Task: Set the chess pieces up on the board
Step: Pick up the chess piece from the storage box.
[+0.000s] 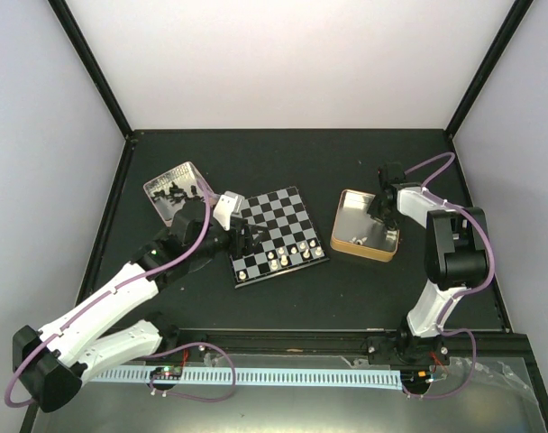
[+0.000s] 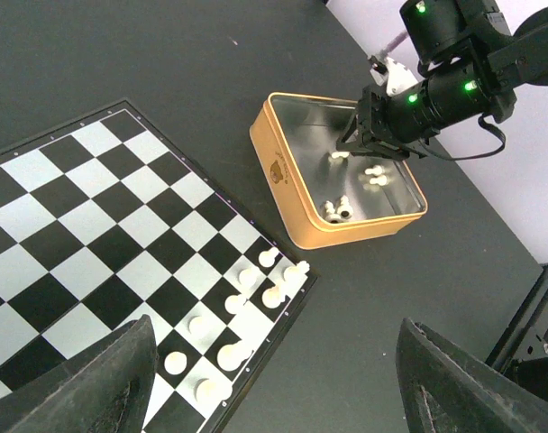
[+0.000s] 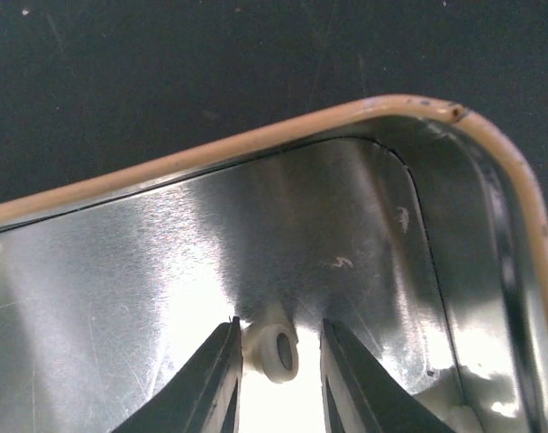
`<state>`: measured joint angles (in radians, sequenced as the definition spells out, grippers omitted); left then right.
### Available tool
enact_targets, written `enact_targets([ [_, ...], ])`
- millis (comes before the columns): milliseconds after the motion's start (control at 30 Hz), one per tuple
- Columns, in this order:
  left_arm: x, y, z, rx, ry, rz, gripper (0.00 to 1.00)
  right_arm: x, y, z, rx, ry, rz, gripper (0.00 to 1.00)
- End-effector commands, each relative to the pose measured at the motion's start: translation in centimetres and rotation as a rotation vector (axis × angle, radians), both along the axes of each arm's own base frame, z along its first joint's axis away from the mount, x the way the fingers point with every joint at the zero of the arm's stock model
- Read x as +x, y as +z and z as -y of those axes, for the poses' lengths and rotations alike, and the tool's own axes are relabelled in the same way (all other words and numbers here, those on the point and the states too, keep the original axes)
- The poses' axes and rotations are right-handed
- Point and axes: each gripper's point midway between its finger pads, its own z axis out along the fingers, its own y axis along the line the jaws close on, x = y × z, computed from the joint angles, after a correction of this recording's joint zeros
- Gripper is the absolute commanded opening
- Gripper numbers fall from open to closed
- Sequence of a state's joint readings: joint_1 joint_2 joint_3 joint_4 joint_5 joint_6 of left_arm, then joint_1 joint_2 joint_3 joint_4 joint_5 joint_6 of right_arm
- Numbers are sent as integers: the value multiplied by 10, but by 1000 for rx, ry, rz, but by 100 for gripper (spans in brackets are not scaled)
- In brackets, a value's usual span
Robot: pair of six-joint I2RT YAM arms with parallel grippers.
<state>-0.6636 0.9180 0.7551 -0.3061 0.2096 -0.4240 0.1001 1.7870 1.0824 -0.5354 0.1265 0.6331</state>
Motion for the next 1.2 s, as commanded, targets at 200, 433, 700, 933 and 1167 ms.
enact_targets([
  [200,-1,18,4,-30,-12,15,74,4,-12,-5,55,-58,-8,24],
  [433,-2,18,4,-29,-12,14,74,4,-14,-8,67,-40,-13,20],
  [700,-1,19,4,-32,-12,15,74,6,-5,-12,87,-20,21,8],
  [933,3,19,3,-34,12,12,75,9,51,-47,317,6,193,8],
  [1167,6,22,2,-41,28,27,75,-14,115,-110,660,35,323,9],
])
